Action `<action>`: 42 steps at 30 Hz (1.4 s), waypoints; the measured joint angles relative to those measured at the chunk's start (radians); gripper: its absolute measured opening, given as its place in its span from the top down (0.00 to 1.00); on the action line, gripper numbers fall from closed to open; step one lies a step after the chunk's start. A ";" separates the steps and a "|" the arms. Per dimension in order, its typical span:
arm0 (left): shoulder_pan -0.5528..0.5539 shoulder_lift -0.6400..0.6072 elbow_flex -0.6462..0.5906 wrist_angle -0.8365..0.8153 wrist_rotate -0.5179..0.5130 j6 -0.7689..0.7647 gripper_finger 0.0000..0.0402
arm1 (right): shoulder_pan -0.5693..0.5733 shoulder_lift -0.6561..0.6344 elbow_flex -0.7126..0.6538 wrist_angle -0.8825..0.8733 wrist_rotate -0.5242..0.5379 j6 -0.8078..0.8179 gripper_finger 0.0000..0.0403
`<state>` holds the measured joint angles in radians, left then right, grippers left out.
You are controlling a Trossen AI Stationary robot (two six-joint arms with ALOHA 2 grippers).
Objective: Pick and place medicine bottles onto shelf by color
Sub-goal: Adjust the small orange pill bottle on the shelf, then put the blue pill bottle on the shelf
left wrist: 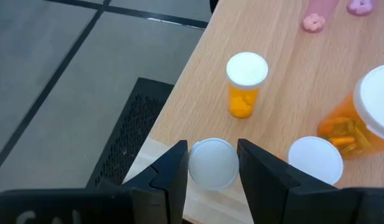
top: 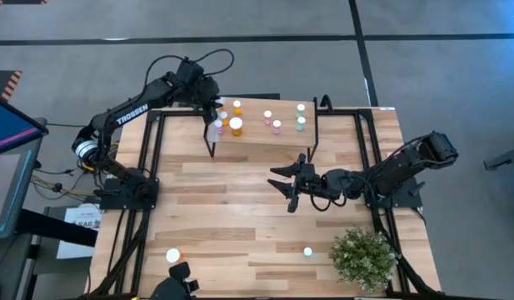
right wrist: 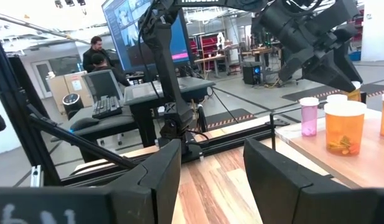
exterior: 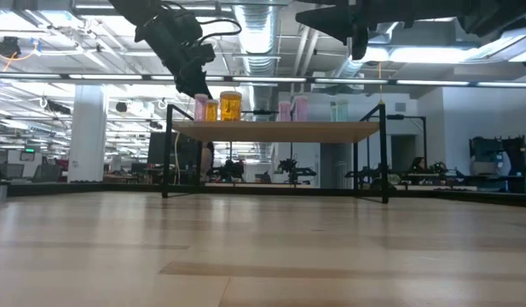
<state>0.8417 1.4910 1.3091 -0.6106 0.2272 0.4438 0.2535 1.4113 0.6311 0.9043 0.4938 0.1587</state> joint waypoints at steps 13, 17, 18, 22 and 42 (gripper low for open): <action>0.000 0.000 -0.037 0.053 -0.004 0.004 0.70 | 0.001 0.000 0.000 0.000 0.000 0.001 0.51; 0.000 0.000 -0.037 0.053 -0.004 0.003 0.70 | -0.001 0.000 0.000 0.000 0.000 0.001 0.51; 0.000 0.000 -0.037 0.054 -0.004 0.003 0.70 | -0.001 0.000 0.000 0.001 0.000 0.001 0.51; 0.000 0.000 -0.038 0.060 -0.002 -0.018 0.64 | -0.001 0.000 0.000 0.001 0.000 0.001 0.51; 0.000 -0.052 -0.001 0.053 -0.025 -0.017 0.46 | -0.001 0.000 0.000 -0.007 0.000 -0.001 0.51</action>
<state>0.8413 1.4394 1.3081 -0.5578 0.2023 0.4264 0.2523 1.4115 0.6308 0.8973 0.4938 0.1577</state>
